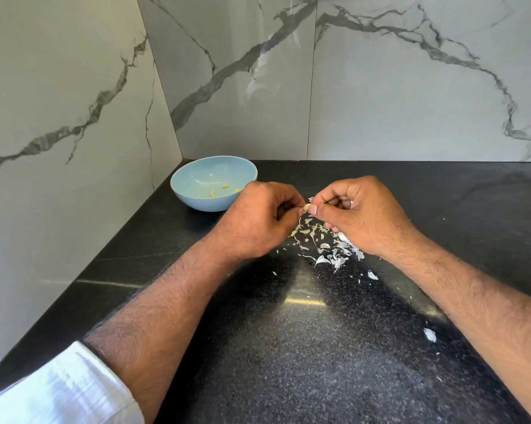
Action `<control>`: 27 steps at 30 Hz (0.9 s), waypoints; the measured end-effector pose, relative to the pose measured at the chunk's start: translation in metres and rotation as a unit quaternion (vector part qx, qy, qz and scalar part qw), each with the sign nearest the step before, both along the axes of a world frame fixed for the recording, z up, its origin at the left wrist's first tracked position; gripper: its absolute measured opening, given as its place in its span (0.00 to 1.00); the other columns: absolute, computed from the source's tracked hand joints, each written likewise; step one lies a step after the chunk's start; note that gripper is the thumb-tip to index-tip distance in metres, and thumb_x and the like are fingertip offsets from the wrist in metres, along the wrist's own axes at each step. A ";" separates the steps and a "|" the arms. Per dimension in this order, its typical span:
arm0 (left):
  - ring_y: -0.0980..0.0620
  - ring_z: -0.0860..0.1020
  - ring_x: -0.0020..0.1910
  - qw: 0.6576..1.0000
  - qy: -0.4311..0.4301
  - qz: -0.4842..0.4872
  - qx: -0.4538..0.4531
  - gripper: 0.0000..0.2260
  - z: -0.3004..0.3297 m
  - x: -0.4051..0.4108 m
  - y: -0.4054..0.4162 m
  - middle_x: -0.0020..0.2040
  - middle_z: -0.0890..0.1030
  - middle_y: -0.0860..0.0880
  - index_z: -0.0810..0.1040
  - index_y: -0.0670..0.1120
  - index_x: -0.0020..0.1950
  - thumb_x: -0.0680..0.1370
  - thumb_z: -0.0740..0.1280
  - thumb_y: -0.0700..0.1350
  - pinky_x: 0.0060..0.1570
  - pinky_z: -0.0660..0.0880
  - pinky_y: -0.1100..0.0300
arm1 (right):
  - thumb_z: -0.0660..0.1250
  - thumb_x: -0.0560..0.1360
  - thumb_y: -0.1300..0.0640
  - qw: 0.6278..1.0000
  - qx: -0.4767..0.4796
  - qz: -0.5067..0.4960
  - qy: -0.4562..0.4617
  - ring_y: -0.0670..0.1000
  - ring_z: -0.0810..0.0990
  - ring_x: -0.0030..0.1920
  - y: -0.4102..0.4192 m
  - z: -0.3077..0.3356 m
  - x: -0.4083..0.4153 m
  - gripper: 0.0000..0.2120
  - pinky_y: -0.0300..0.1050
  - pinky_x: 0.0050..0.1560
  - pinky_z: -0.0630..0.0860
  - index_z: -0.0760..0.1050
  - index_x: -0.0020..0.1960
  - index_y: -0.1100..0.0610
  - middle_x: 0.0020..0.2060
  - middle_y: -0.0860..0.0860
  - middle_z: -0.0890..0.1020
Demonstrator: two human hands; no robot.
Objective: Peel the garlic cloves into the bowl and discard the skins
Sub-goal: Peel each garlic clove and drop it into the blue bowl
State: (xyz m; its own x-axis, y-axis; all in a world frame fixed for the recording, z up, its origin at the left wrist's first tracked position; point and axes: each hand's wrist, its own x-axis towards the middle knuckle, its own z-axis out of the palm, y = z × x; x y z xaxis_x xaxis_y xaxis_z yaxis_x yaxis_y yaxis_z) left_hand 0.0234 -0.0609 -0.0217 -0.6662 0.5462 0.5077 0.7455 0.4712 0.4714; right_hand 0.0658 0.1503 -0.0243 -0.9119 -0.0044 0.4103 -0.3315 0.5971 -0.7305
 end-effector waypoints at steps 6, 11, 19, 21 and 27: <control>0.59 0.77 0.37 0.997 0.068 0.005 -0.042 0.04 0.003 0.003 0.005 0.39 0.80 0.55 0.85 0.45 0.48 0.78 0.70 0.40 0.38 0.77 0.61 | 0.79 0.75 0.52 1.000 0.027 -0.004 -0.010 0.49 0.80 0.30 0.002 0.001 0.000 0.03 0.48 0.32 0.79 0.86 0.43 0.48 0.32 0.45 0.84; 0.59 0.78 0.34 1.000 0.000 0.008 0.004 0.02 0.001 0.004 0.007 0.37 0.80 0.56 0.84 0.45 0.48 0.79 0.71 0.39 0.35 0.72 0.69 | 0.77 0.77 0.53 0.999 0.030 0.012 -0.021 0.45 0.79 0.31 0.005 0.003 0.002 0.02 0.45 0.33 0.78 0.86 0.46 0.47 0.33 0.44 0.84; 0.56 0.81 0.34 0.996 -0.074 0.046 0.033 0.04 0.002 -0.002 0.000 0.35 0.84 0.54 0.84 0.48 0.46 0.79 0.73 0.40 0.36 0.79 0.61 | 0.73 0.78 0.62 0.975 -0.145 0.122 -0.113 0.48 0.78 0.36 0.007 0.010 0.006 0.04 0.41 0.38 0.78 0.85 0.51 0.60 0.36 0.51 0.83; 0.57 0.81 0.34 0.993 -0.102 0.060 0.022 0.05 0.001 -0.005 -0.002 0.36 0.84 0.54 0.84 0.50 0.46 0.77 0.74 0.40 0.37 0.78 0.61 | 0.73 0.75 0.62 0.947 -0.235 0.159 -0.150 0.49 0.76 0.37 0.010 0.012 0.006 0.07 0.41 0.39 0.76 0.83 0.52 0.63 0.36 0.53 0.81; 0.56 0.71 0.28 0.988 -0.139 0.058 0.023 0.14 -0.002 -0.007 -0.006 0.31 0.76 0.57 0.73 0.47 0.41 0.77 0.78 0.46 0.33 0.71 0.60 | 0.70 0.76 0.63 0.892 -0.354 0.194 -0.204 0.49 0.75 0.39 0.018 0.014 0.003 0.05 0.43 0.41 0.73 0.82 0.50 0.61 0.40 0.55 0.77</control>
